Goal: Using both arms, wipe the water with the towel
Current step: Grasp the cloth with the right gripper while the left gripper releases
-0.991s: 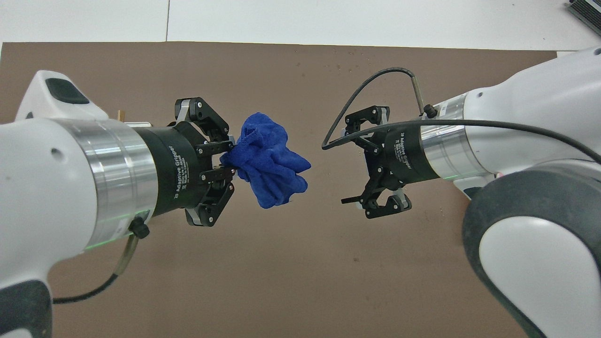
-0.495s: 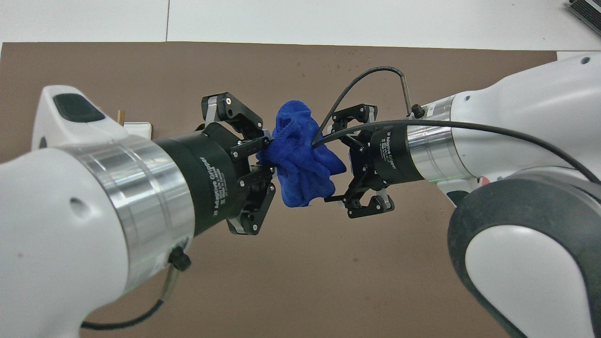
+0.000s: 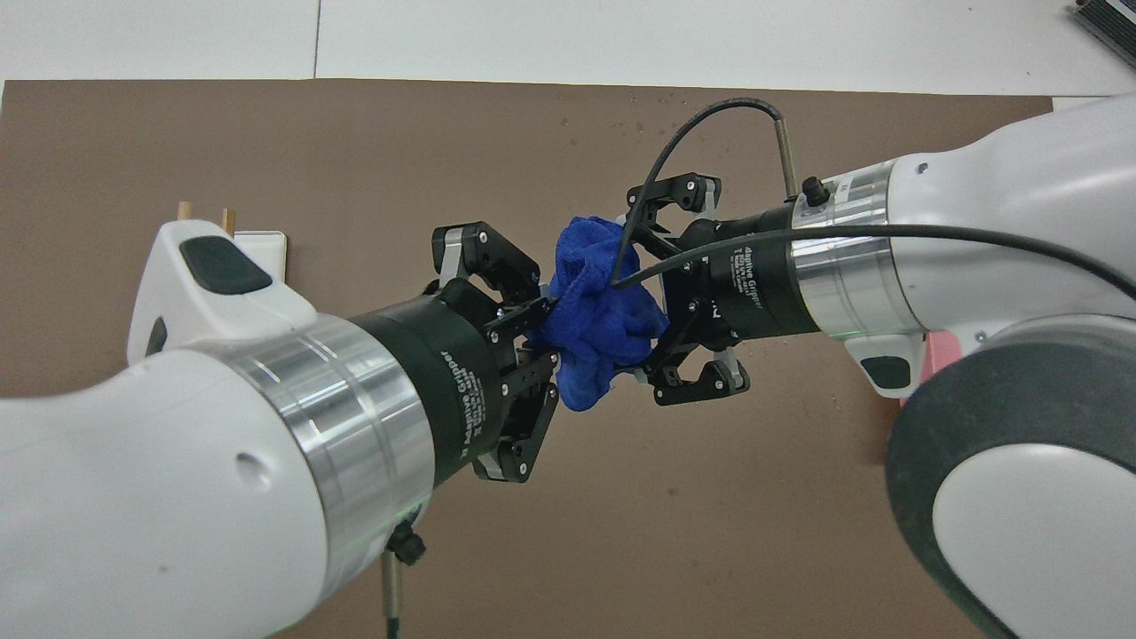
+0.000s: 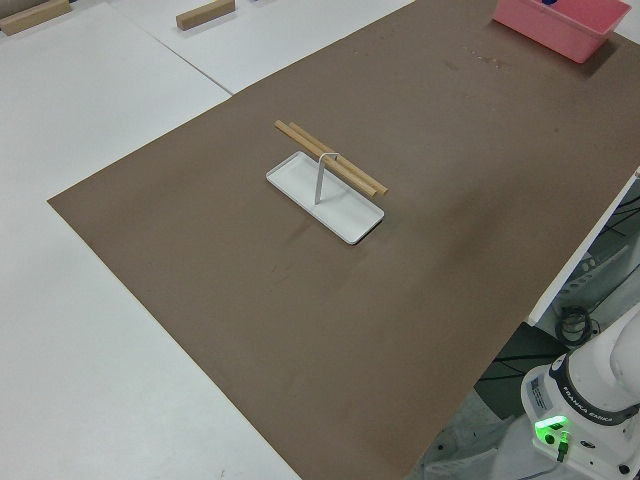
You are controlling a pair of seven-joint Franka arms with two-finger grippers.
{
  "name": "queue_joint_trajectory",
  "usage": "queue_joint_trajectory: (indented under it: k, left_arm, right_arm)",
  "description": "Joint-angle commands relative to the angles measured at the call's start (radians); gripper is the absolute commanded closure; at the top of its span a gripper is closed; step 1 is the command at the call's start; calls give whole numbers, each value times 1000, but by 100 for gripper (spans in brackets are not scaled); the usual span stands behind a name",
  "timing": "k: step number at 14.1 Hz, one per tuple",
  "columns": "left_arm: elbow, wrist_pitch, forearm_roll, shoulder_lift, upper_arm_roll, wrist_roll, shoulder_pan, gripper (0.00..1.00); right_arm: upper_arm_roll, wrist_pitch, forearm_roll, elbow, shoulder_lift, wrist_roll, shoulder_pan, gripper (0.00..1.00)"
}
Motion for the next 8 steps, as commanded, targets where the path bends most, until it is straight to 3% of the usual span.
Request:
queue_joint_trajectory:
  k: [1,2,3,4,5,8]
  left_arm:
    - [-45,11,-15,-44,11,11,-7,100]
    - [-44,17,-15,-44,11,11,-7,100]
    - [-44,19,-15,-44,11,11,-7,100]
    - [-44,20,-15,-42,11,11,-5,100]
    - [-44,24,-15,-42,11,11,-5,100]
    - [-36,28,-16,-38,15,11,-2,100]
  right_arm:
    - [5,11,7,15,5,10,0,16]
    - [5,11,7,13,5,7,0,33]
    - [5,17,7,12,5,1,0,63]
    - [5,17,4,12,3,-16,3,84]
    - [7,20,-11,12,3,-32,5,100]
    - [10,25,-45,10,2,-24,14,100]
